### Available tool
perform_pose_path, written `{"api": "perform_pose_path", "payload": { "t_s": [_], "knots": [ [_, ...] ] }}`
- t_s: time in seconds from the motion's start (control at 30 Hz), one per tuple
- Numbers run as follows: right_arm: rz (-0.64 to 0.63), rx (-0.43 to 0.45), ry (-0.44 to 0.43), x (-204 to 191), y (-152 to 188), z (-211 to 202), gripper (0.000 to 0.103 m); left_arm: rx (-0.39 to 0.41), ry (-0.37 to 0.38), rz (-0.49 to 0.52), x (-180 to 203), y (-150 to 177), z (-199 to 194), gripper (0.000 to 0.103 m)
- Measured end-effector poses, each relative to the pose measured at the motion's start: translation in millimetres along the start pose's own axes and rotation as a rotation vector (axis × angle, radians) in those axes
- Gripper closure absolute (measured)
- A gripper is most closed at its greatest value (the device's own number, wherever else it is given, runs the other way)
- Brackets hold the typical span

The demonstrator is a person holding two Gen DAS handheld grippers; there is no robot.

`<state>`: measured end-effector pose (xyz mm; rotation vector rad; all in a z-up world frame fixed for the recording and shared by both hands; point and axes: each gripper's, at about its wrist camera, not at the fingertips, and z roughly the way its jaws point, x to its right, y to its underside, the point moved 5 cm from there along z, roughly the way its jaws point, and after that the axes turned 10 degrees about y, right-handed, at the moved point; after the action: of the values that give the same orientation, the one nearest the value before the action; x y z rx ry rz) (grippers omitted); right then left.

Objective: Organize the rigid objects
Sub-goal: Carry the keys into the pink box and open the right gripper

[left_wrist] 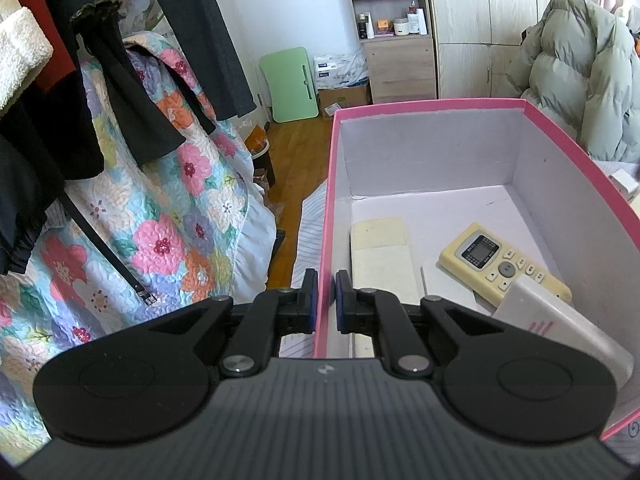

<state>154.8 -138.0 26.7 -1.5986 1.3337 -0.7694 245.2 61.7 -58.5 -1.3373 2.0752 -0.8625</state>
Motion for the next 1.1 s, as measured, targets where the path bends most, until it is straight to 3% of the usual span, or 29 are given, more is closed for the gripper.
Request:
{"api": "perform_pose_path", "payload": {
  "t_s": [0.13,0.47,0.7,0.83,0.87,0.93,1.1],
  "knots": [
    [0.046,-0.074,-0.096,-12,-8,26,0.073,-0.001,0.004,-0.007,0,0,0,0.096],
    [0.113,-0.338,-0.217,-41,10,110,0.073,0.002,0.024,-0.048,-4,-2,-3,0.096],
    [0.07,-0.511,-0.152,-53,40,154,0.073,-0.001,0.027,-0.065,-3,-3,-2,0.096],
    [0.064,-0.504,-0.088,-49,43,161,0.07,-0.006,0.032,-0.073,-4,-3,-2,0.096],
    [0.077,-0.489,-0.076,-46,39,158,0.063,-0.007,0.032,-0.074,-4,-3,-3,0.096],
    [0.113,-0.45,-0.077,-36,30,146,0.056,-0.009,0.028,-0.069,-4,-4,-3,0.096],
    [0.18,-0.367,-0.035,3,13,101,0.051,-0.016,0.013,-0.064,-1,-5,-4,0.095]
  ]
}}
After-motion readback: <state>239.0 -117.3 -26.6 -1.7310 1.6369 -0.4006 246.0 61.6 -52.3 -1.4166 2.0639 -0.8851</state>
